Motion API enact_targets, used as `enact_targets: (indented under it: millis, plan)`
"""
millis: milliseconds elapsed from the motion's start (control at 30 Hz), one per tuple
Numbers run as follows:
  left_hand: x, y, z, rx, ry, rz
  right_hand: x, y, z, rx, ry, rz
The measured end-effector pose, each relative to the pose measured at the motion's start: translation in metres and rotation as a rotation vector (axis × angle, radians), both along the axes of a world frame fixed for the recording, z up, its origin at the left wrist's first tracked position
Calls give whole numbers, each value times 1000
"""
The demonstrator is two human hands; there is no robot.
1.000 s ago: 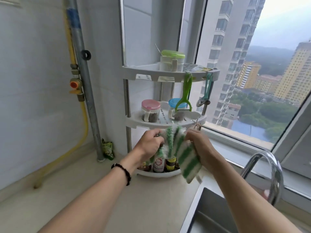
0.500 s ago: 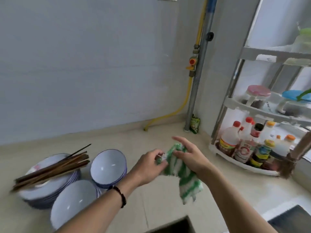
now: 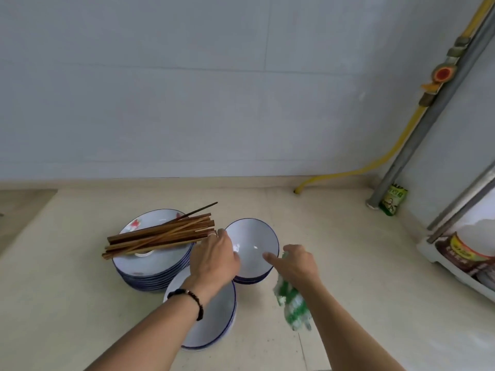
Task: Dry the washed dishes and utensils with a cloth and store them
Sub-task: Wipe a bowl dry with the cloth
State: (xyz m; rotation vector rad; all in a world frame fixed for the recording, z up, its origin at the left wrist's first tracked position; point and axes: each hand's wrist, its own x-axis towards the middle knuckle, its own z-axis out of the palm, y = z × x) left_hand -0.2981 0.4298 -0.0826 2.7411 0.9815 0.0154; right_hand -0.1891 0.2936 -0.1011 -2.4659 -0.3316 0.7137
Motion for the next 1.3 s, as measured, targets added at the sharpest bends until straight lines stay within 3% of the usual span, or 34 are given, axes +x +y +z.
enact_targets:
  millis: [100, 300, 633, 700, 867, 967, 1033, 1200, 1300]
  plan:
    - [10, 13, -10, -34, 48, -19, 1, 14, -16, -29, -52, 2]
    - [13, 31, -19, -128, -23, 7, 0, 22, -23, 89, -42, -110]
    - [18, 32, -9, -326, -104, 26, 4, 17, 16, 218, 9, -187]
    - [22, 29, -1, -436, -181, 41, 7, 5, 29, 289, 41, -247]
    - [37, -4, 27, -955, -390, 70, 15, -42, 64, 427, 101, -392]
    - [52, -50, 45, -1335, -385, 103, 15, -87, 82, 470, 99, -479]
    - [62, -82, 52, -1489, -345, 116, 12, -119, 92, 490, 95, -527]
    - [86, -186, 61, -1571, -324, 31, -1, -226, 101, 539, 87, -649]
    - [95, -242, 59, -1505, -315, -26, -3, -288, 95, 534, -29, -726]
